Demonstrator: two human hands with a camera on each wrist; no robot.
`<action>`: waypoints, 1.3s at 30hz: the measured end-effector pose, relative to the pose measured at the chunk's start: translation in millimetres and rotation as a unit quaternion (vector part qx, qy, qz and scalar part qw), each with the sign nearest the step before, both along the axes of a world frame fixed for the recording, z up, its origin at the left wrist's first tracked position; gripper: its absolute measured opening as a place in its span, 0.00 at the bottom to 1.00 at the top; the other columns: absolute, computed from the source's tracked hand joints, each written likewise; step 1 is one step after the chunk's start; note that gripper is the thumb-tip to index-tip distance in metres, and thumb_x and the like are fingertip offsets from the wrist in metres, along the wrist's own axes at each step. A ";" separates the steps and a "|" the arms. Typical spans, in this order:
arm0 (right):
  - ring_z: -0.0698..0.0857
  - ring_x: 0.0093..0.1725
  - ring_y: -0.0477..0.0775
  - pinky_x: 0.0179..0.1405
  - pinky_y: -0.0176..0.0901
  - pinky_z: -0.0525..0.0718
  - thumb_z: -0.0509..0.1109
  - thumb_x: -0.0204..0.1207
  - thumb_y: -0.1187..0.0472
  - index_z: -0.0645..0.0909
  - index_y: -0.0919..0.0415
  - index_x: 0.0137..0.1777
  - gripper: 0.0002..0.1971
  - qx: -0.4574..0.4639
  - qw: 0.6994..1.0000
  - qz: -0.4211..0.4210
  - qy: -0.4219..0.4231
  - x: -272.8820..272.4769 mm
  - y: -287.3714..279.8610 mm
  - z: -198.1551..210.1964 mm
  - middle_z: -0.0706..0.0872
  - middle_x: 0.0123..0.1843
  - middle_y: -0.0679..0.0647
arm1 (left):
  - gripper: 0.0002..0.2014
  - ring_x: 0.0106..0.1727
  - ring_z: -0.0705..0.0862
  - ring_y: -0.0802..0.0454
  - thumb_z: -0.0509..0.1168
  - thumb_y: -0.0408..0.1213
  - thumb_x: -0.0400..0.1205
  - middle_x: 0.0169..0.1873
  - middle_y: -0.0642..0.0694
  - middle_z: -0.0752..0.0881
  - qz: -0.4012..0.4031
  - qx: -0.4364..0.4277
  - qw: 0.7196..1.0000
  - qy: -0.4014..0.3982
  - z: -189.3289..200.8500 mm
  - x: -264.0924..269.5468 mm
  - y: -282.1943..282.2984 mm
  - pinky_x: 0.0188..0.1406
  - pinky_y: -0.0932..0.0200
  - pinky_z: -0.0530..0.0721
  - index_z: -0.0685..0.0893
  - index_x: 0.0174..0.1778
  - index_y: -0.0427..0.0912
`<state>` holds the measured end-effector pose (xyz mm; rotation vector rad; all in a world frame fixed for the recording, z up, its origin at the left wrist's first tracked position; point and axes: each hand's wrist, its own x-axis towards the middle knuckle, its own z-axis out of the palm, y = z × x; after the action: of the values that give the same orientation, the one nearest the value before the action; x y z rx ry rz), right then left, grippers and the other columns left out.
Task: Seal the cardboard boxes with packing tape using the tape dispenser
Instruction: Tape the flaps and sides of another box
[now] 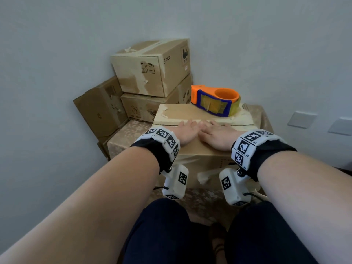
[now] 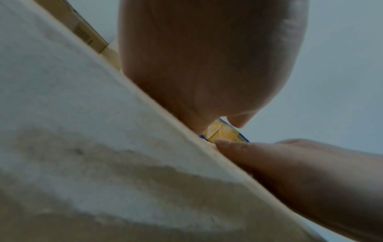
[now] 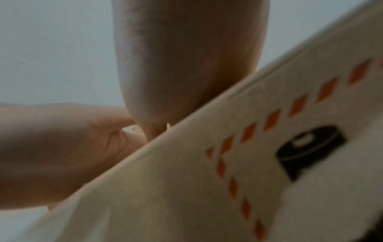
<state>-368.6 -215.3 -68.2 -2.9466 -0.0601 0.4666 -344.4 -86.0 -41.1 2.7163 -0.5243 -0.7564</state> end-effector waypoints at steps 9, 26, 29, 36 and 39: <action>0.45 0.85 0.51 0.82 0.63 0.47 0.40 0.87 0.45 0.46 0.59 0.86 0.31 -0.017 0.998 -0.064 0.000 -16.5 -31.9 1.6 0.43 0.87 0.52 | 0.31 0.84 0.39 0.46 0.33 0.56 0.88 0.84 0.46 0.41 0.006 0.029 1.000 -0.010 -15.8 12.2 -1.3 0.81 0.37 0.42 0.46 0.85 0.45; 0.47 0.85 0.59 0.83 0.58 0.51 0.47 0.84 0.40 0.45 0.67 0.85 0.39 -0.035 0.959 -0.279 -0.037 -22.2 -53.6 -6.0 0.44 0.87 0.59 | 0.27 0.79 0.61 0.33 0.36 0.48 0.89 0.79 0.32 0.61 0.049 0.075 0.991 -0.096 -11.3 40.4 58.1 0.78 0.39 0.60 0.57 0.81 0.39; 0.47 0.85 0.59 0.83 0.57 0.50 0.47 0.83 0.38 0.46 0.67 0.85 0.40 -0.049 0.956 -0.287 -0.034 -19.1 -50.7 -6.5 0.46 0.87 0.59 | 0.40 0.75 0.71 0.39 0.45 0.66 0.81 0.76 0.38 0.71 0.174 -0.113 0.978 -0.005 -12.2 49.5 75.1 0.77 0.42 0.66 0.64 0.80 0.38; 0.47 0.85 0.60 0.83 0.58 0.51 0.45 0.83 0.37 0.43 0.66 0.85 0.41 -0.033 0.968 -0.250 -0.003 -5.7 -5.6 -3.2 0.44 0.87 0.60 | 0.29 0.57 0.84 0.53 0.46 0.63 0.84 0.59 0.51 0.85 0.209 -0.314 0.919 0.115 -16.6 55.8 98.0 0.47 0.58 0.84 0.75 0.70 0.47; 0.45 0.85 0.60 0.83 0.58 0.50 0.46 0.82 0.36 0.42 0.67 0.85 0.42 -0.024 0.972 -0.236 0.007 2.2 13.0 -3.7 0.43 0.87 0.60 | 0.26 0.57 0.76 0.47 0.44 0.63 0.85 0.58 0.46 0.80 0.185 -0.354 0.902 0.165 -16.4 50.2 105.2 0.46 0.58 0.86 0.79 0.62 0.49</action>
<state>-366.4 -202.3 -71.9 -2.8608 0.6446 0.4181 -294.2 19.2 -57.5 1.8781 -0.1429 -0.7180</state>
